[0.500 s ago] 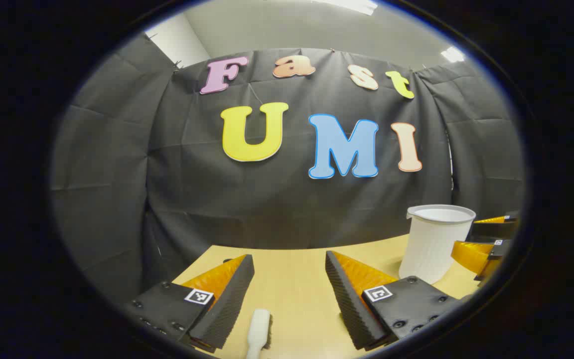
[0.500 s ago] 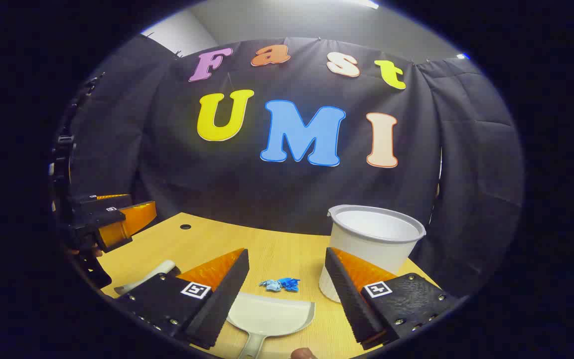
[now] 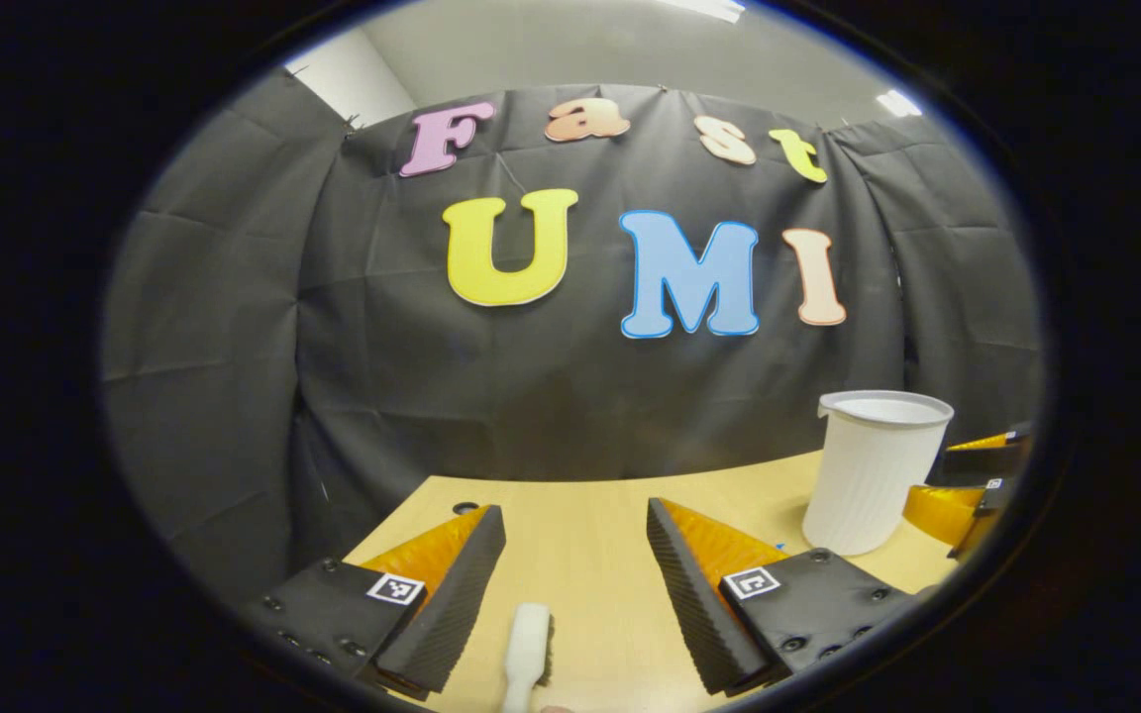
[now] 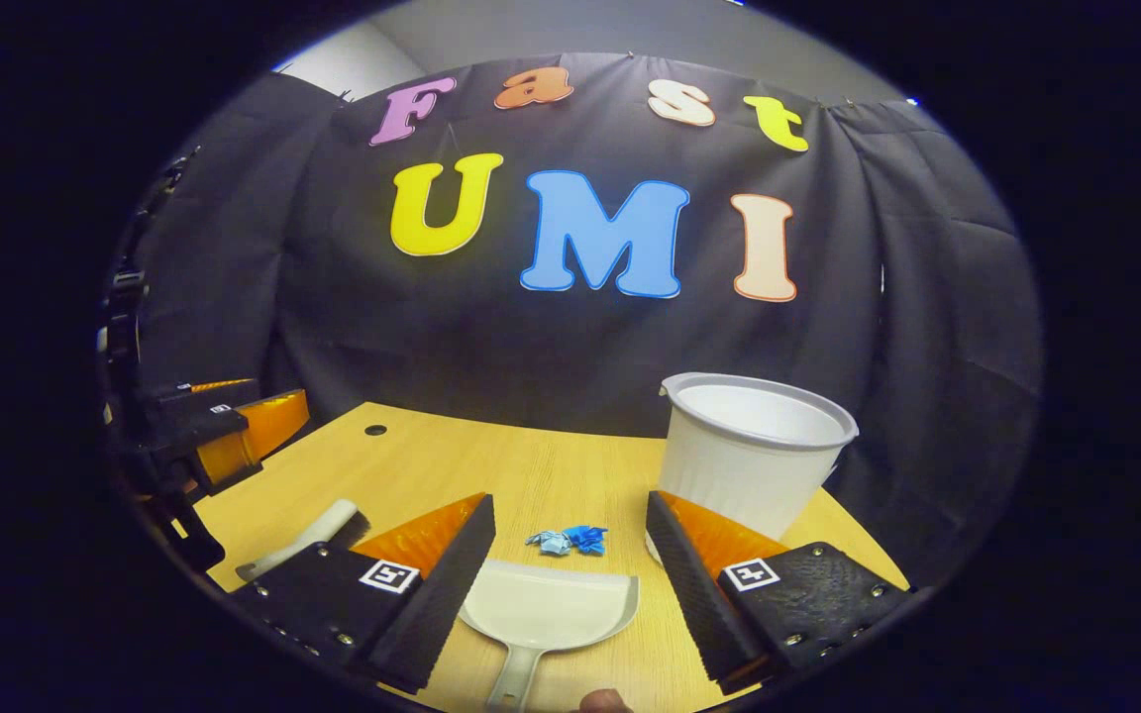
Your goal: Pick up the small broom and dustpan from the desktop, sweep the trash into the dustpan with the broom, and then empty the trash into the garbage bin.
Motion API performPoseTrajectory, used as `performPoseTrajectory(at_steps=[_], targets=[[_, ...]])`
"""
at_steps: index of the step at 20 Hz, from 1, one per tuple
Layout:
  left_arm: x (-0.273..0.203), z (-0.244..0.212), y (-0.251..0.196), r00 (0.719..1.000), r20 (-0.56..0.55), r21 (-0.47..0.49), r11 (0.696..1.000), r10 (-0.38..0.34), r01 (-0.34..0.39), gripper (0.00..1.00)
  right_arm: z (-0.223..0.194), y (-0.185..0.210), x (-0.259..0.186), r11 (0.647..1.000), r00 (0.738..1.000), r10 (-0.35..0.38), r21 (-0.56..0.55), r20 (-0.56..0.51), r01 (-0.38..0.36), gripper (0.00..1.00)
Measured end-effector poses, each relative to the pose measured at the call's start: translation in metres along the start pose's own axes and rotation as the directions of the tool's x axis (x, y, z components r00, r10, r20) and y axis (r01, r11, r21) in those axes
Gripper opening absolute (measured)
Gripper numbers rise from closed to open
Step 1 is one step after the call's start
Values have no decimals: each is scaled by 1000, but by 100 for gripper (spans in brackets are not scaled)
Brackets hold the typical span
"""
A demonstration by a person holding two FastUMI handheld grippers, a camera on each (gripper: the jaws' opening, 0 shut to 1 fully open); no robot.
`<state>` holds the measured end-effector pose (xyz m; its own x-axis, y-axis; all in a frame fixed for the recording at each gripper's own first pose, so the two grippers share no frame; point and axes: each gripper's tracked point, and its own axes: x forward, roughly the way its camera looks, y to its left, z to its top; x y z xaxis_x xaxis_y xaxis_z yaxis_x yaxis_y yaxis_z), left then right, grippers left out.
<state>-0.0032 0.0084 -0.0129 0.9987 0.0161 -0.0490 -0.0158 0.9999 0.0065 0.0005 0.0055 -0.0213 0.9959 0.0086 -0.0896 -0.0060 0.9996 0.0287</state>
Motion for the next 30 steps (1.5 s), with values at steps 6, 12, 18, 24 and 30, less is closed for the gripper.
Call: performPoseTrajectory(at_steps=[6, 12, 18, 24, 30], targets=[[-3, -23, 6, 996, -92, 4, 1000, 1, -1, 96, -23, 7, 6, 1000, 996, 18, 15, -88, -17, 96], [-20, -60, 11, 962, -274, -21, 1000, -20, 14, 96, -57, 14, 15, 999, 972, 32, 49, -233, -21, 96], [-38, -91, 18, 902, -430, 6, 999, -36, 42, 96, -89, 21, 24, 994, 920, 49, 108, -389, -8, 96], [-56, -119, 26, 821, -570, 9, 998, -39, 54, 94, -122, 27, 21, 991, 850, 42, 133, -525, 34, 96], [-70, -148, 36, 725, -688, 28, 997, -36, 76, 97, -159, 34, 15, 987, 758, 50, 148, -650, 62, 96]])
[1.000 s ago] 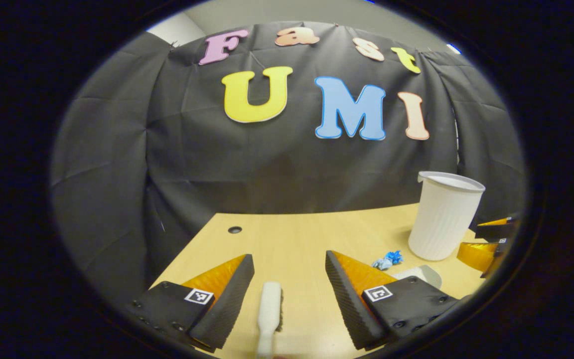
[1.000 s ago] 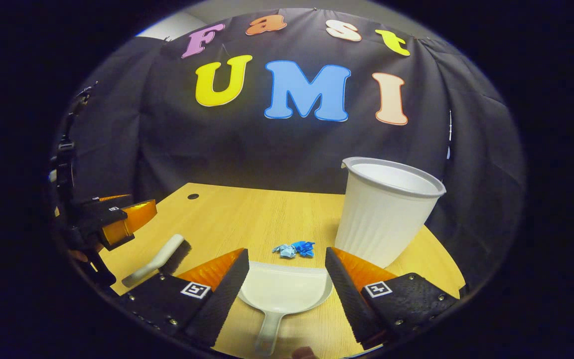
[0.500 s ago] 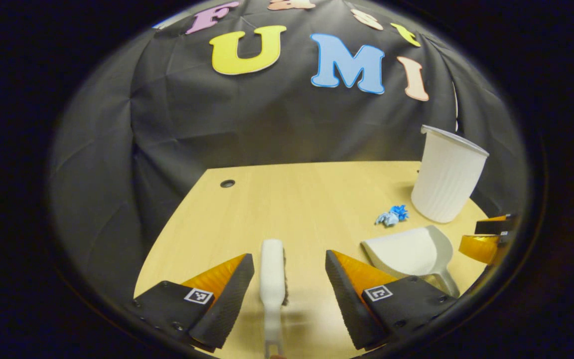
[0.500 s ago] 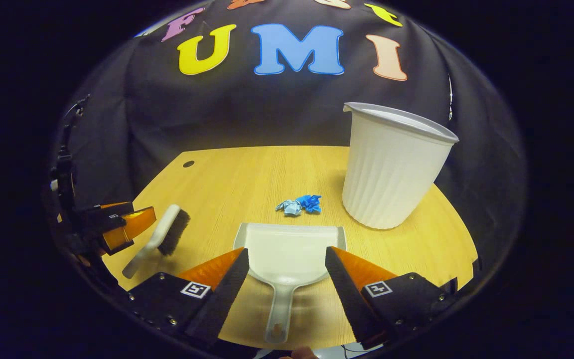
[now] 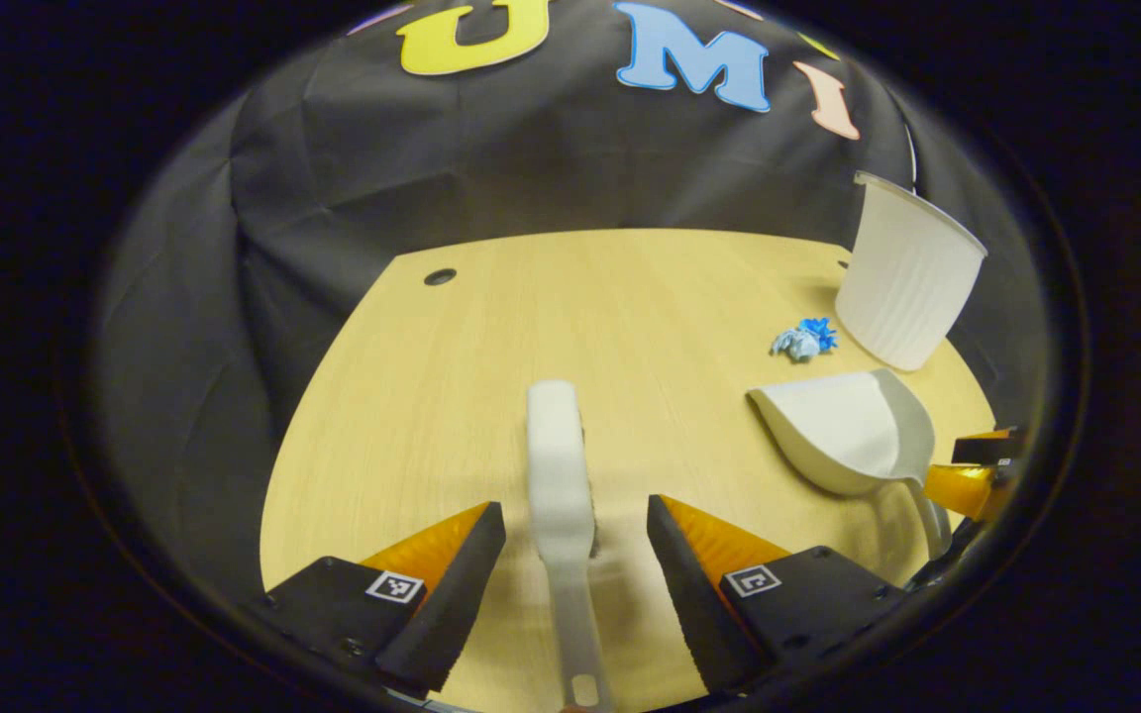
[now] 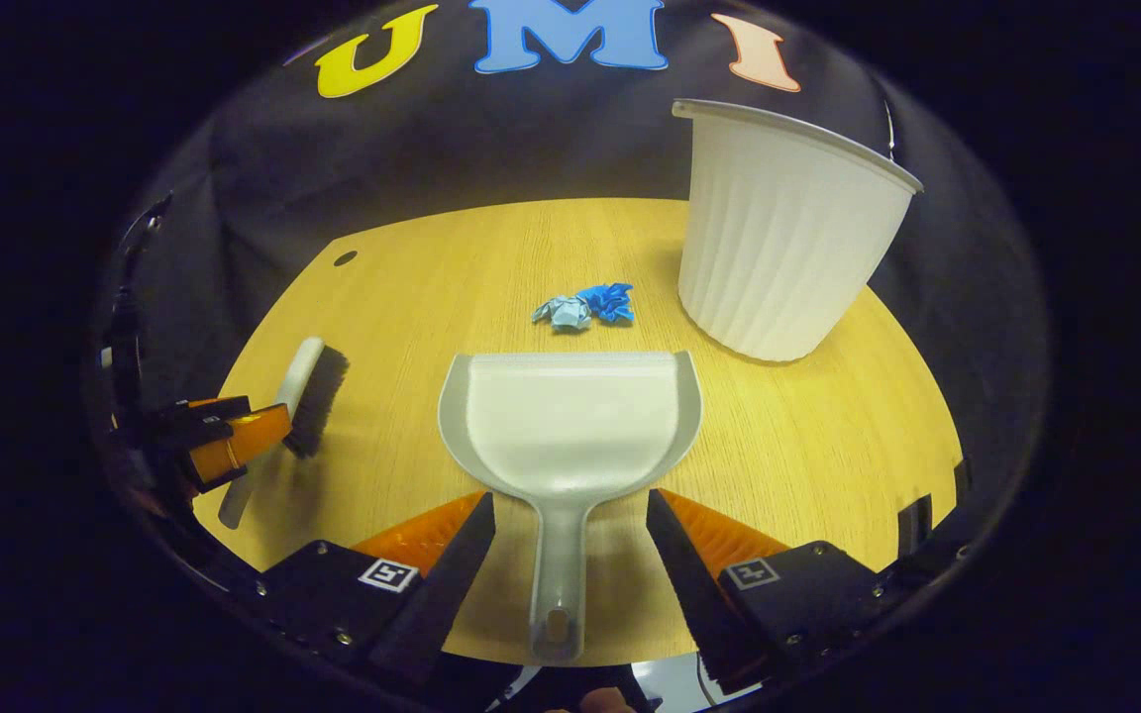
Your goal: Pick up the small broom and dustpan from the desktop, sweep the trash into the dustpan with the broom, and then empty the trash into the garbage bin.
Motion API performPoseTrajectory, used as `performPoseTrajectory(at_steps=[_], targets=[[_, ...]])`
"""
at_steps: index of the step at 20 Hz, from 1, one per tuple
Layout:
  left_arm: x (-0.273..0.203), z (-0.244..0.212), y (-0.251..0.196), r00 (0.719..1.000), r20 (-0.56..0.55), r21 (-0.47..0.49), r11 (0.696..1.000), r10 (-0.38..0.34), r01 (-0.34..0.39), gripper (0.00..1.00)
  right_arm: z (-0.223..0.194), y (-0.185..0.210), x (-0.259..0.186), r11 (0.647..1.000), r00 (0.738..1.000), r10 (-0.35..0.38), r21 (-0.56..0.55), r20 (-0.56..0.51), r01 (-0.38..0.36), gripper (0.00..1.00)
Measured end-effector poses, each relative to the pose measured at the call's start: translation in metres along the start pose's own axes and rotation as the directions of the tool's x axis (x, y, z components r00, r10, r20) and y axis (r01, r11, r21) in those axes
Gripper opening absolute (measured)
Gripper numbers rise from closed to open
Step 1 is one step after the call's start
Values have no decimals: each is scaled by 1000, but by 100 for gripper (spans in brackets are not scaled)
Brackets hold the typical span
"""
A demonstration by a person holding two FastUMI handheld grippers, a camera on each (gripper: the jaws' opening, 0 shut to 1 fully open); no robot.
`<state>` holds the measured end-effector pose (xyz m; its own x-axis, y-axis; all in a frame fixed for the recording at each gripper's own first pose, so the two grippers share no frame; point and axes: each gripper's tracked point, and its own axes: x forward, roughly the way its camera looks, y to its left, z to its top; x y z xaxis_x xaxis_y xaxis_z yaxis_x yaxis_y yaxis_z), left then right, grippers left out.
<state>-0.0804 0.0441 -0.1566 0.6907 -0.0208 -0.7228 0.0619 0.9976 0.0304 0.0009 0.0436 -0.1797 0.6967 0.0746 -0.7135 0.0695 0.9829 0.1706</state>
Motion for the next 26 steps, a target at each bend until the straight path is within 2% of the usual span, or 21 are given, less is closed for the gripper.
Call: performPoseTrajectory(at_steps=[2, 4, 5, 6, 9, 10, 13, 15, 16, 17, 18, 21, 22, 23, 25, 26], targets=[[3, -6, 1, 999, -35, 7, 1000, -6, 6, 95, -8, 3, 6, 1000, 999, 7, 19, -41, -6, 96], [7, -14, 5, 997, -71, 12, 1000, -1, 2, 98, -12, 3, 16, 999, 997, 6, 33, -76, -4, 96], [8, -18, 4, 996, -89, 10, 1000, -3, 4, 92, -16, 4, 22, 999, 996, 8, 39, -91, -4, 96], [9, -21, 4, 994, -107, 3, 1000, -5, 6, 98, -18, 4, 28, 999, 994, 8, 43, -110, -3, 96], [13, -32, 4, 987, -158, -18, 1000, -7, 4, 92, -23, 6, 38, 999, 989, 15, 48, -149, -8, 97], [14, -33, 3, 985, -170, -21, 1000, -4, 1, 98, -23, 6, 42, 999, 987, 13, 42, -159, -6, 97], [20, -34, 5, 983, -182, -11, 1000, -2, 0, 95, -24, 8, 51, 999, 983, 19, 37, -182, -13, 96], [25, -34, 8, 982, -188, -4, 1000, 8, -9, 86, -23, 7, 54, 999, 982, 24, 35, -190, -17, 96], [25, -34, 8, 981, -194, -4, 1000, 10, -11, 82, -22, 7, 55, 999, 982, 23, 35, -190, -16, 94], [26, -31, 7, 982, -187, -1, 1000, 13, -13, 68, -23, 7, 57, 999, 980, 26, 32, -195, -20, 78], [28, -30, 7, 982, -188, 8, 1000, 15, -14, 71, -23, 4, 57, 1000, 980, 20, 26, -198, -15, 77], [30, -29, 7, 983, -182, 30, 999, 22, -17, 56, -23, 1, 57, 1000, 979, 23, 10, -203, -21, 74], [31, -26, 7, 983, -183, 36, 999, 22, -16, 54, -21, -2, 57, 1000, 980, 24, 9, -198, -23, 74], [31, -26, 7, 983, -183, 42, 999, 21, -13, 53, -21, -1, 54, 1000, 980, 26, 4, -195, -25, 52], [32, -25, 6, 983, -181, 46, 999, 26, -18, 54, -19, -3, 58, 1000, 981, 24, 0, -190, -24, 48], [31, -23, 5, 983, -181, 46, 999, 26, -18, 51, -21, -3, 60, 1000, 979, 24, -11, -203, -27, 37]])
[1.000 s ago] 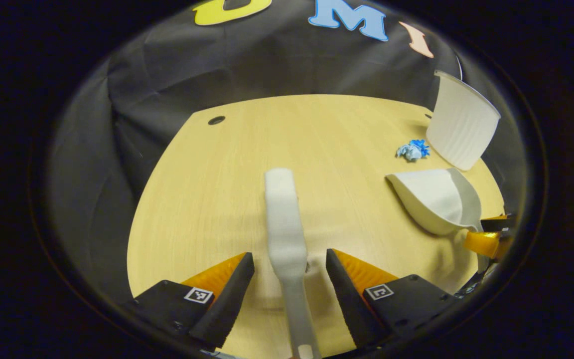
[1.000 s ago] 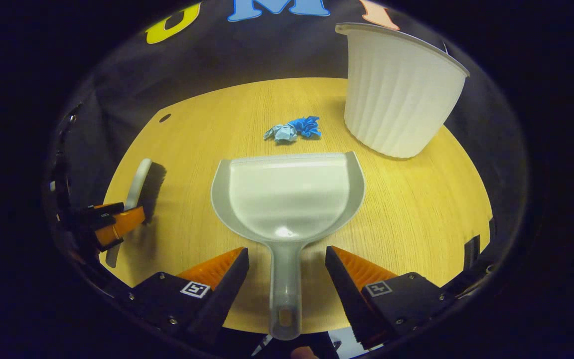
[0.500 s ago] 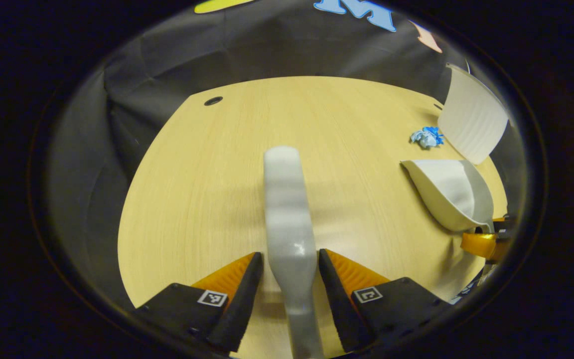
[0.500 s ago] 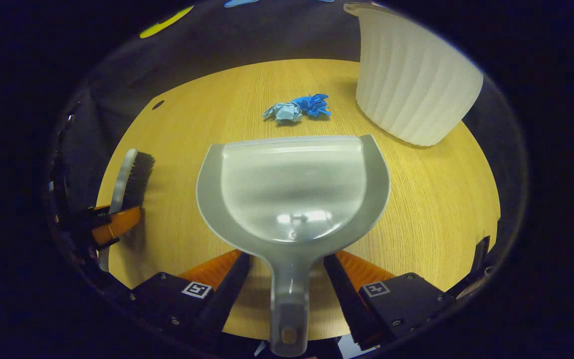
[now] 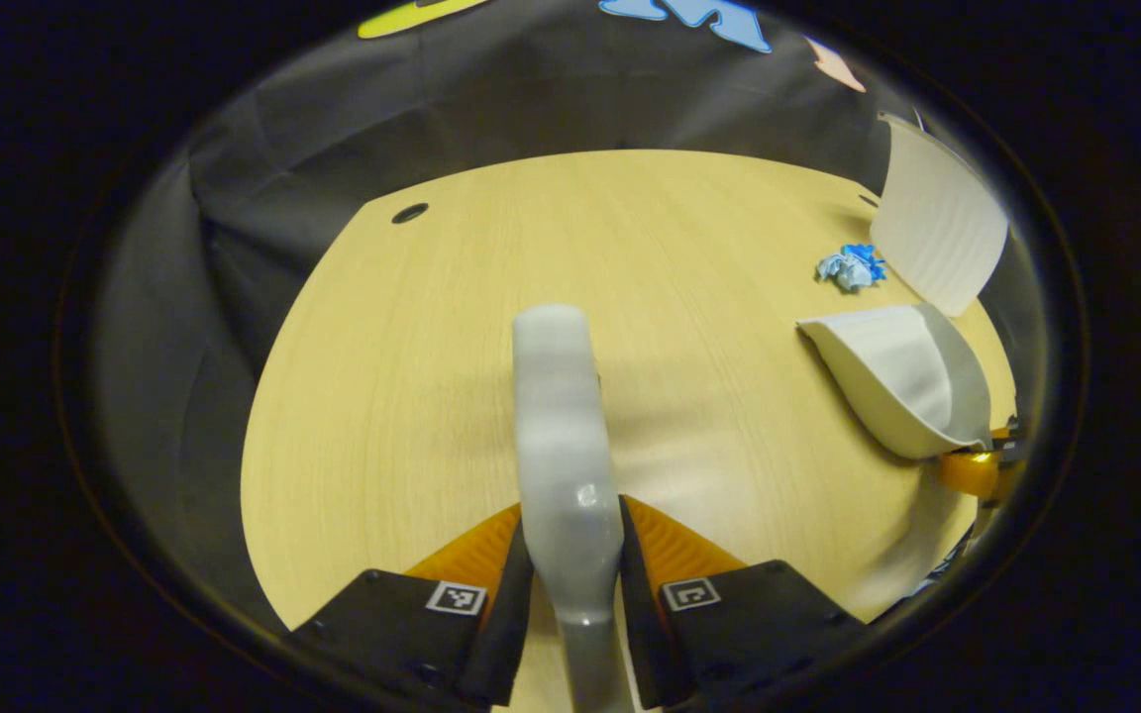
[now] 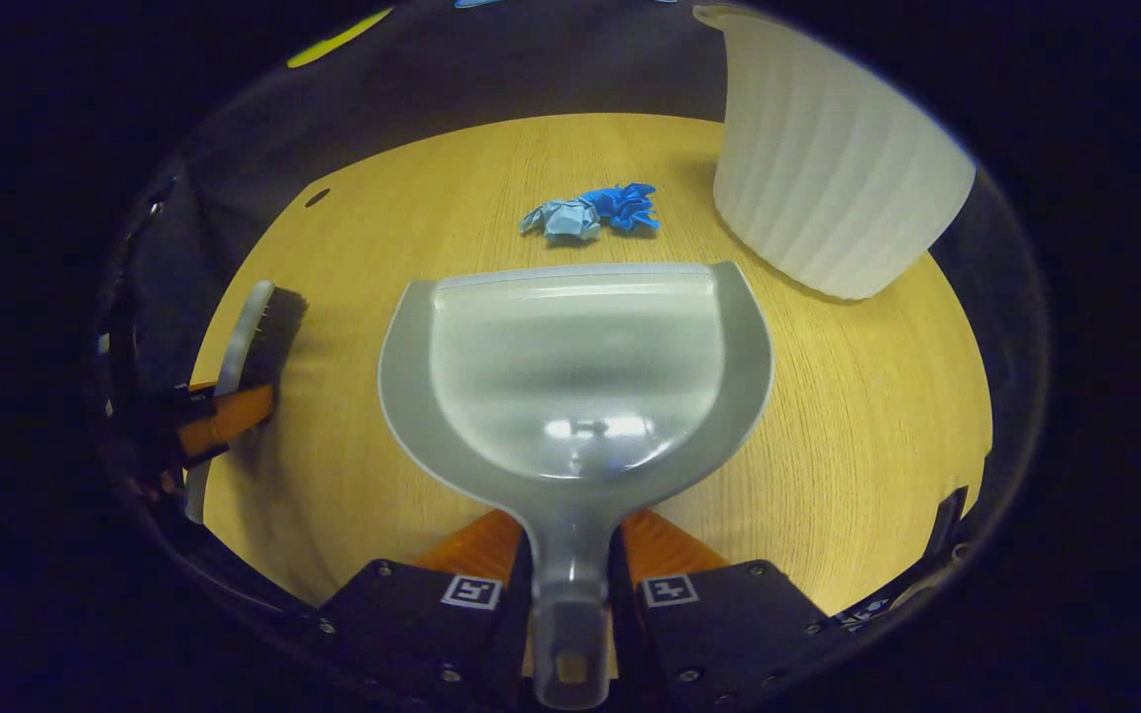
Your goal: Pick up the small broom and dustpan from the desktop, sweep the trash into the dustpan with the broom, and then empty the trash into the garbage bin.
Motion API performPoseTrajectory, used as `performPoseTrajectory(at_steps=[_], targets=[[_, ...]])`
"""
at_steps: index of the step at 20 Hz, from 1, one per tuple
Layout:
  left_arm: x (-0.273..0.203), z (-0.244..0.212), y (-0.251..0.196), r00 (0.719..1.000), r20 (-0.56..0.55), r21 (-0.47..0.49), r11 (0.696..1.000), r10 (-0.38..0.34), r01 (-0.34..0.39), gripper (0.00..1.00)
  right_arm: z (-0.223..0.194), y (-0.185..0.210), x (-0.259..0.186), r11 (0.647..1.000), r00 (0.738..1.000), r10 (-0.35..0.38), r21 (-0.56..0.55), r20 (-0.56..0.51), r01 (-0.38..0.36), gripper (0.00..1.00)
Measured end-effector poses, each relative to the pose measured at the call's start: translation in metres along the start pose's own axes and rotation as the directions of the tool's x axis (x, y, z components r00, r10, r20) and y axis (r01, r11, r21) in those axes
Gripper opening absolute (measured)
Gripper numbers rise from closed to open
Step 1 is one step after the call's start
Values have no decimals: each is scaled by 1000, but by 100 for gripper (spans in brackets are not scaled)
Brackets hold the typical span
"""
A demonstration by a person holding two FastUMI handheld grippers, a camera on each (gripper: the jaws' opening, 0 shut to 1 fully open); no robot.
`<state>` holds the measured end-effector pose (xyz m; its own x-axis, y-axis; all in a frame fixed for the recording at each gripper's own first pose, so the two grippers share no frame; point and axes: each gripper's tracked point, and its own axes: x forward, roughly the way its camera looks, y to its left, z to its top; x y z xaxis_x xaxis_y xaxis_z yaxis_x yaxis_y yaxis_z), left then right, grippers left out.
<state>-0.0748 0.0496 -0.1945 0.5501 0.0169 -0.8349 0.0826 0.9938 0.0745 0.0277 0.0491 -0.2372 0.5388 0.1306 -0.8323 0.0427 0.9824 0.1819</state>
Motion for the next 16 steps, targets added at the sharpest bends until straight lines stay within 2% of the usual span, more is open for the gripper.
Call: performPoseTrajectory(at_steps=[1, 2, 3, 6, 8, 10, 16], targets=[[1, 0, -1, 1000, 2, -1, 1000, -1, 1, 47, 1, -1, -2, 1000, 1000, 0, -2, 7, 0, 35], [3, 2, -3, 1000, 6, -3, 1000, -5, 5, 49, 2, -2, -2, 1000, 1000, 2, -3, 7, -2, 35], [2, 4, -4, 1000, 9, -9, 1000, -8, 8, 47, 0, -3, -2, 1000, 1000, 3, -7, 6, -3, 35], [3, 17, -9, 999, 14, -11, 1000, -29, 30, 49, 0, -10, -5, 999, 1000, 9, -36, 4, -8, 33], [8, 35, -19, 999, 34, 19, 999, -38, 37, 46, -1, -18, -4, 998, 1000, 19, -62, 3, -18, 33], [12, 58, -31, 997, 56, 58, 997, -56, 53, 49, -2, -27, -8, 996, 1000, 31, -89, -2, -31, 33], [32, 120, -90, 981, 103, 195, 970, -165, 143, 49, -2, -56, -12, 986, 998, 58, -154, -18, -60, 33]])
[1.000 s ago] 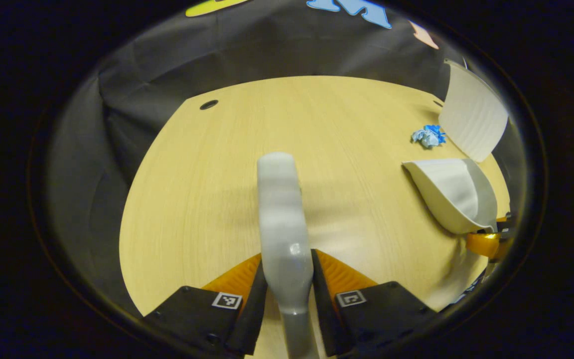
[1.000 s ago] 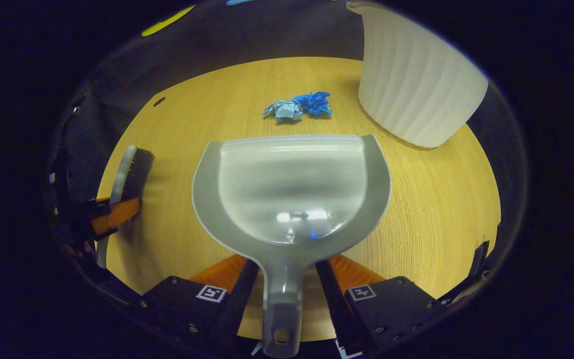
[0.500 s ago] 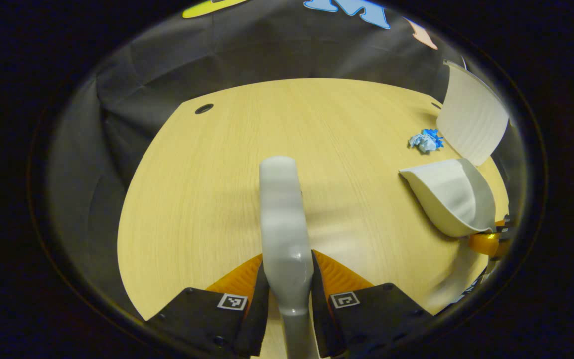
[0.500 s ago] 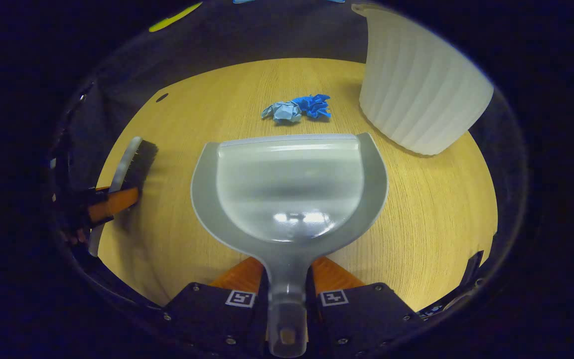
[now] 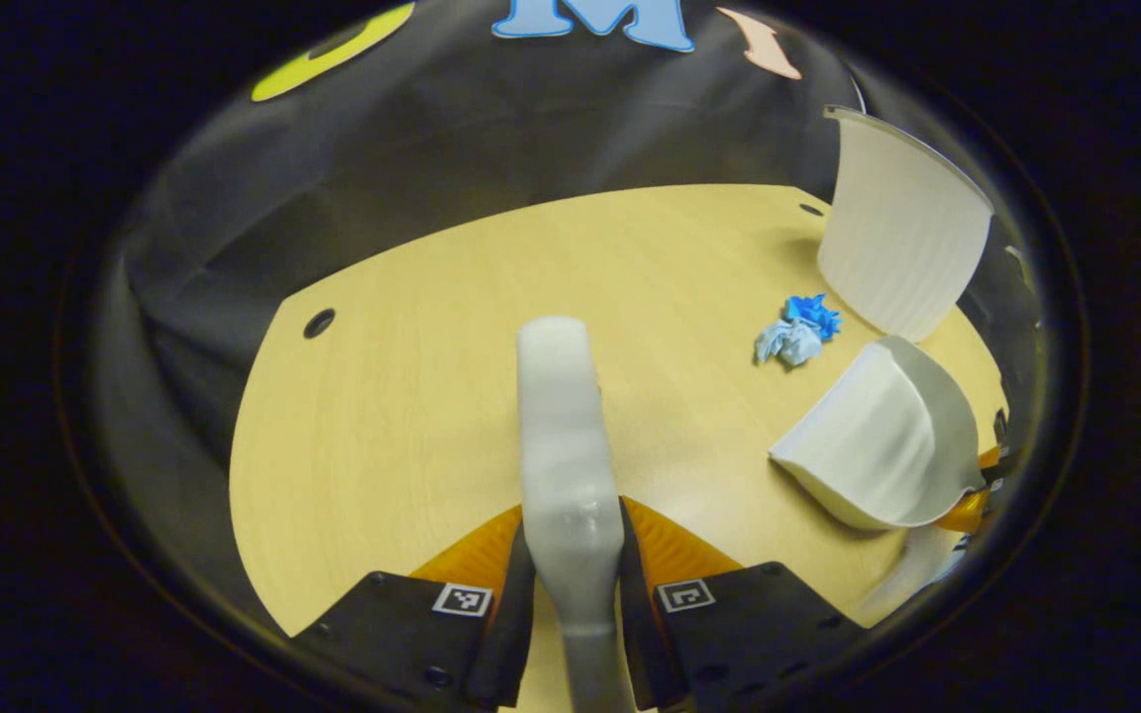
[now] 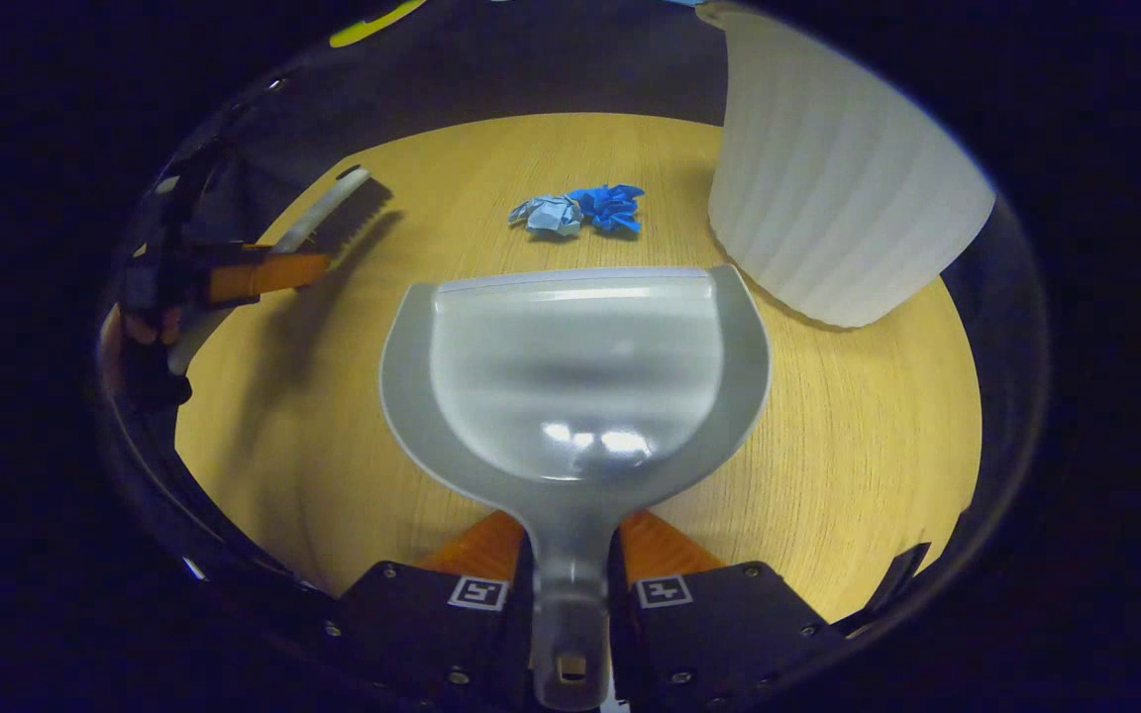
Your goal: Pick up the small broom and dustpan from the desktop, sweep the trash into the dustpan with the broom, and then empty the trash into the garbage bin.
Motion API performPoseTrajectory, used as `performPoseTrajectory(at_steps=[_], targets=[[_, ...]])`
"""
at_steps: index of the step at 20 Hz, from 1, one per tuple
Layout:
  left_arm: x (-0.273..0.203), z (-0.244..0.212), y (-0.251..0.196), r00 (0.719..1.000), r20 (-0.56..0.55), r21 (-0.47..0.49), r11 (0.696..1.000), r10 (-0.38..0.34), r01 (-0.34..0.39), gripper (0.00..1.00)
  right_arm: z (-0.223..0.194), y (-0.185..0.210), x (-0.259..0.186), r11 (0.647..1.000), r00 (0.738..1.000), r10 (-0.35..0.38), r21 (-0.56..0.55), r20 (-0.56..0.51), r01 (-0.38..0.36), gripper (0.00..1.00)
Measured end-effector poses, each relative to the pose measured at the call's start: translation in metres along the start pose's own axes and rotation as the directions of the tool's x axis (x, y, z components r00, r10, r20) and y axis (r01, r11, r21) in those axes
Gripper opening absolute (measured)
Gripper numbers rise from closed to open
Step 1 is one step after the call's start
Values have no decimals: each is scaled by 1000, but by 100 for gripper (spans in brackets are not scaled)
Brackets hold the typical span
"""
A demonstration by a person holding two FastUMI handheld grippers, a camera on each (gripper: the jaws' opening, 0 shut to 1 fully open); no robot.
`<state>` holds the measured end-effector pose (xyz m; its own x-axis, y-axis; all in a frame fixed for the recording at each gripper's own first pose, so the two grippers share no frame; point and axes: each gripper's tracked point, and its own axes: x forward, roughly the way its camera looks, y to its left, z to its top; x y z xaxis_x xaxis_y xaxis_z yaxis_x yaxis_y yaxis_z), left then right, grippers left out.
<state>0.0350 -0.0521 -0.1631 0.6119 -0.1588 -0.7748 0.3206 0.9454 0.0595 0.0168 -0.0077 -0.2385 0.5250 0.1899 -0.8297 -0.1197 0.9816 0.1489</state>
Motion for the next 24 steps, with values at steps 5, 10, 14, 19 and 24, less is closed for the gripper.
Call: performPoseTrajectory(at_steps=[5, 10, 14, 19, 24], targets=[[42, 33, -41, 996, -1, 87, 992, -89, 88, 49, 3, -16, 0, 999, 1000, 20, -41, -12, -20, 33], [69, 61, -77, 988, -9, 195, 969, -155, 154, 48, 8, -22, 1, 997, 998, 52, -60, -25, -53, 33], [87, 80, -102, 975, -23, 289, 932, -222, 219, 46, 8, -22, 1, 995, 996, 83, -53, -36, -84, 33], [85, 83, -129, 944, -75, 406, 854, -323, 324, 48, 15, -5, -2, 993, 993, 106, -42, -44, -108, 33], [62, 80, -162, 899, -122, 467, 775, -421, 427, 49, 43, 18, -28, 992, 992, 119, -33, -35, -120, 32]])
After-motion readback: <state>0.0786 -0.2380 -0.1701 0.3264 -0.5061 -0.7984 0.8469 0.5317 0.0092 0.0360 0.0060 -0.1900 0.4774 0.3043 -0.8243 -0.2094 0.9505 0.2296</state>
